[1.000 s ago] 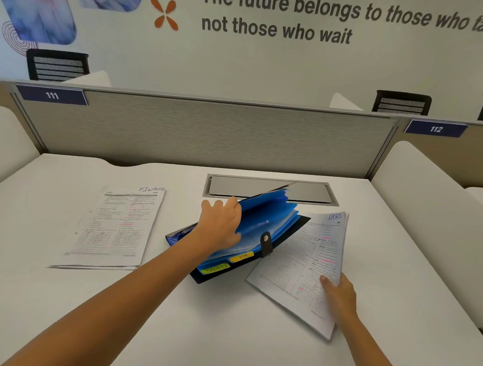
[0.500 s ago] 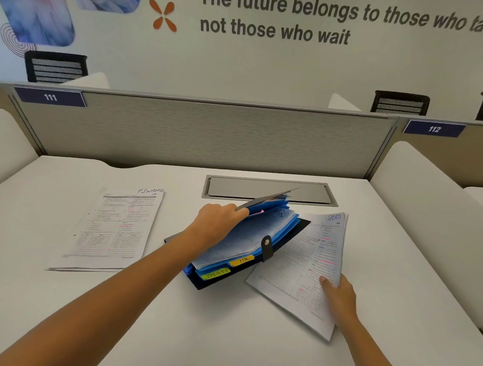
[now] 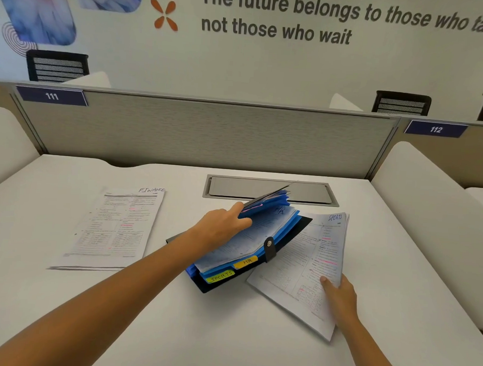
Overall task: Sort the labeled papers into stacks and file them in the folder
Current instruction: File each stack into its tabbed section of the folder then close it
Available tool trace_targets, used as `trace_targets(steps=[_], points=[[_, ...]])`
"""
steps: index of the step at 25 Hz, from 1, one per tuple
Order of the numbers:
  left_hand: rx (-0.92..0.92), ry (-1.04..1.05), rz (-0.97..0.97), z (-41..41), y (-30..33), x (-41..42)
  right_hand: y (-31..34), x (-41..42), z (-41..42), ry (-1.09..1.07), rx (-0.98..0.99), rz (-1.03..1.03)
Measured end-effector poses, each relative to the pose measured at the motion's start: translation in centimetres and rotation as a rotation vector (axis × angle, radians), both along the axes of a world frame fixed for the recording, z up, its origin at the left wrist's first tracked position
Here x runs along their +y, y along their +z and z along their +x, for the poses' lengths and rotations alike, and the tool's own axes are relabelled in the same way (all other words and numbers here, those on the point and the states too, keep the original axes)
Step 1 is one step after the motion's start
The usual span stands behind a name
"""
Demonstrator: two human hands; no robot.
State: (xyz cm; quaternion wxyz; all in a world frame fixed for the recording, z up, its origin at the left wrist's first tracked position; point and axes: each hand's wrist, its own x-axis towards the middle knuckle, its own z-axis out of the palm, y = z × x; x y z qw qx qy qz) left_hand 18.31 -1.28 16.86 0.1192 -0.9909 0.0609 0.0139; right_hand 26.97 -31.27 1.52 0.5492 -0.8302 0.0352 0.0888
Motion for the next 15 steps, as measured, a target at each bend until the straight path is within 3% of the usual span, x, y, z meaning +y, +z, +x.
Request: trace_targets(steps=[4,7,15], points=[[0.003,0.155,-0.016,0.4,0.2,-0.2,0.1,0.1,-0.1,-0.001,0.006,-0.002],[-0.081,0.236,-0.141,0.2,0.3,-1.1,0.2,0.1,-0.2,-0.001,0.004,-0.008],[0.045,0.398,-0.129,-0.3,0.0,-2.5,0.3,0.1,-0.2,-0.016,0.002,-0.005]])
